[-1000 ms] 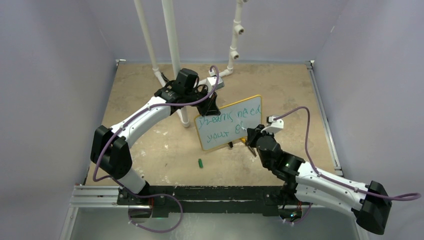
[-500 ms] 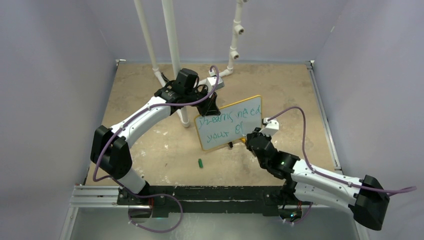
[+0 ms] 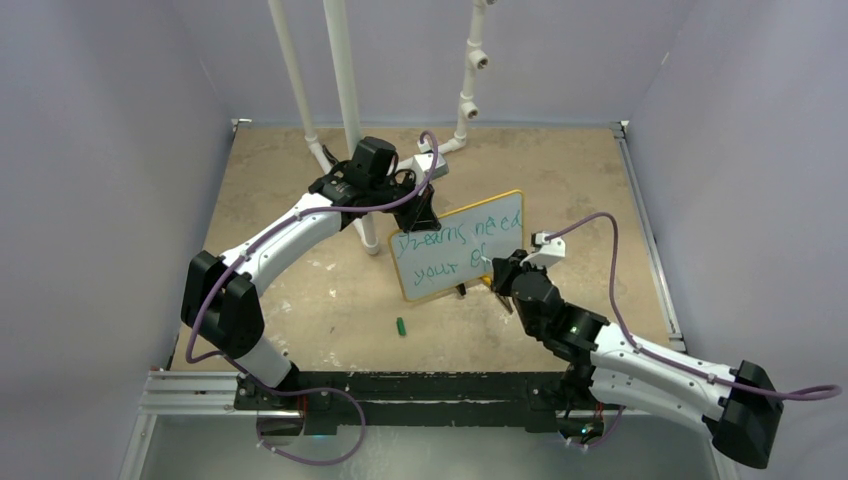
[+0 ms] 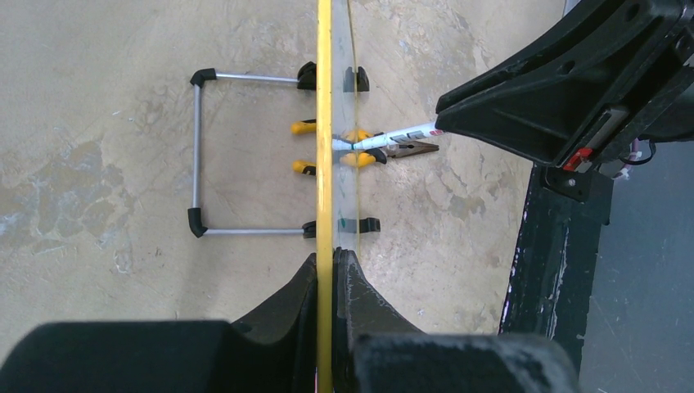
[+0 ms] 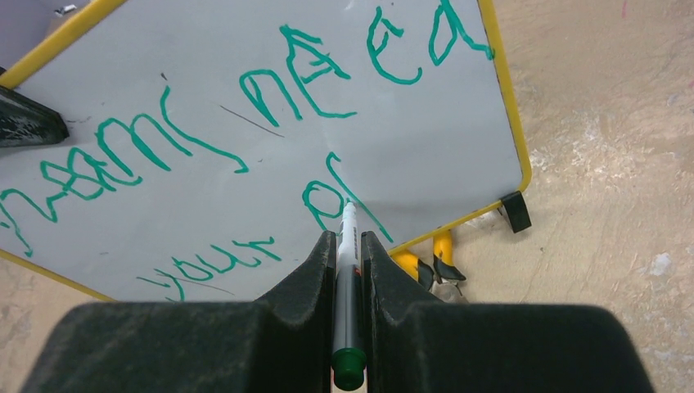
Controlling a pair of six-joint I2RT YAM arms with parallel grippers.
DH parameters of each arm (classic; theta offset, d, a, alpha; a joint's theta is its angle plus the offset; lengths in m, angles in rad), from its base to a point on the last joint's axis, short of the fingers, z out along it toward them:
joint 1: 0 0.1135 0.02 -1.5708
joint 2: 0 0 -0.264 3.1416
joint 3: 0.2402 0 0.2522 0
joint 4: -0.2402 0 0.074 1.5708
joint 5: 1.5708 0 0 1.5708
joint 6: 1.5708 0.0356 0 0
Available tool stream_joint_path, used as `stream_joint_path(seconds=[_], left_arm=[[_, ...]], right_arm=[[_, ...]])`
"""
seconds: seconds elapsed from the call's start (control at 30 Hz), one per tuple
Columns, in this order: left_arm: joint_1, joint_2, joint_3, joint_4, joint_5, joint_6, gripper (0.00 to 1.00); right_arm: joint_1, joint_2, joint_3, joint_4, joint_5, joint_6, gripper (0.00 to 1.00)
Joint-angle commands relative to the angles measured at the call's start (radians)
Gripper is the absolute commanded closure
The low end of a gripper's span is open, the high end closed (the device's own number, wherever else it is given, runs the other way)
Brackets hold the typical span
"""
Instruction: Write a sentence on the whiteboard
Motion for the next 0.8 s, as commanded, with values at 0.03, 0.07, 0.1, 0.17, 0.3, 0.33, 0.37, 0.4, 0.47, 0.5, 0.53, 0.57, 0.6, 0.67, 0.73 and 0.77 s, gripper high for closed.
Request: stream_joint_path(seconds=[0.03,0.07,0.1,0.17,0.3,0.33,0.37,0.4,0.47,0.5,0.53,0.57,0.6,0.67,0.73,0.77], left_arm=[[0.023,-0.021,-0.014,-0.001,-0.018,0.033,1.0],[0.023,-0.02,-0.014,-0.001,-0.018,0.033,1.0],[0.023,-0.019,-0.014,0.0,-0.018,0.033,1.0],[0.024,-0.02,-0.014,0.0,-0.018,0.033,1.0],[0.023,-0.018,-0.014,0.001,-0.018,0.033,1.0],[0.024,-0.018,-0.014,0.001,-0.018,0.033,1.0],[0.024,-0.019,-0.014,0.002,-0.019,0.033,1.0],[0.024,-0.018,-0.014,0.001,-0.018,0.033,1.0],[0.023,-0.02,-0.014,0.002,-0.018,0.033,1.0],[0.023,-0.02,-0.014,0.0,-0.018,0.033,1.0],[0.023,-0.02,-0.014,0.002,-0.018,0.033,1.0],[0.024,-0.02,-0.014,0.001,-0.018,0.034,1.0],[0.023,-0.019,-0.014,0.001,-0.018,0.033,1.0],[0.023,-0.02,-0.014,0.001,-0.018,0.033,1.0],[0.024,-0.019,-0.014,0.001,-0.017,0.034,1.0],[0.024,-0.02,-0.014,0.001,-0.017,0.033,1.0]], right_arm=[[-0.002,0.027,0.025,0.055,0.002,-0.019,1.0],[-0.002,0.023,0.022,0.057,0.005,-0.015,1.0],[-0.002,0.019,0.019,0.061,0.009,-0.014,1.0],[-0.002,0.012,0.016,0.061,0.024,-0.01,1.0],[-0.002,0.0,0.018,0.024,0.073,0.021,1.0],[-0.002,-0.001,0.02,0.014,0.082,0.028,1.0],[-0.002,0.0,0.021,0.004,0.089,0.034,1.0],[-0.001,0.0,0.022,-0.003,0.093,0.039,1.0],[-0.002,0.001,0.022,-0.007,0.095,0.04,1.0],[-0.002,0.0,0.022,-0.003,0.094,0.036,1.0],[-0.002,-0.003,0.021,0.002,0.094,0.03,1.0],[-0.002,-0.006,0.022,0.006,0.095,0.024,1.0],[-0.002,-0.013,0.022,0.007,0.091,0.021,1.0],[-0.001,-0.036,0.02,0.006,0.084,0.014,1.0],[-0.002,-0.072,0.014,0.005,0.078,0.009,1.0],[-0.002,-0.089,0.011,0.005,0.078,0.006,1.0]])
